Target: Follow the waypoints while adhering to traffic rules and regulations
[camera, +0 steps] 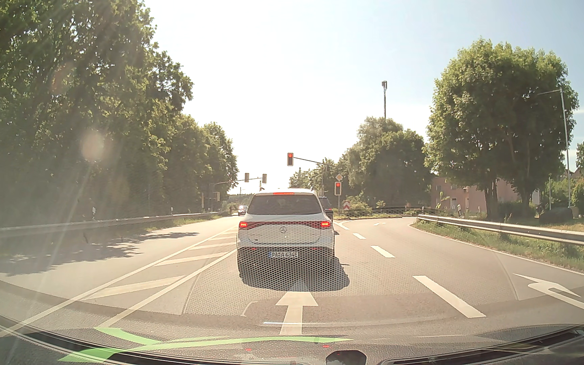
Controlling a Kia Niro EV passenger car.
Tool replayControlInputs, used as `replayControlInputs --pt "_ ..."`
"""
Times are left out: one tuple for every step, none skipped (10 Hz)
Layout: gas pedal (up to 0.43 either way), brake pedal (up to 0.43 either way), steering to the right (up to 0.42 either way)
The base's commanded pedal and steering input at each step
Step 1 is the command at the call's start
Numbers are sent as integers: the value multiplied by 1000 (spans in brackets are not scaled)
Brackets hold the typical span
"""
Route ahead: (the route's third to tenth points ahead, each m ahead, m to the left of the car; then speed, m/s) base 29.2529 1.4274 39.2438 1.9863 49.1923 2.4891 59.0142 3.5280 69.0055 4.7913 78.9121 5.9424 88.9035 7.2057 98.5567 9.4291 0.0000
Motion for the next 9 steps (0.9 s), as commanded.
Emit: replayControlInputs --pt "0 311 0" --pt "0 311 0" --pt "0 311 0" --pt "0 305 0" --pt "0 305 0" --pt "0 305 0" --pt "0 311 0" --pt "0 305 0" --pt "0 305 0"
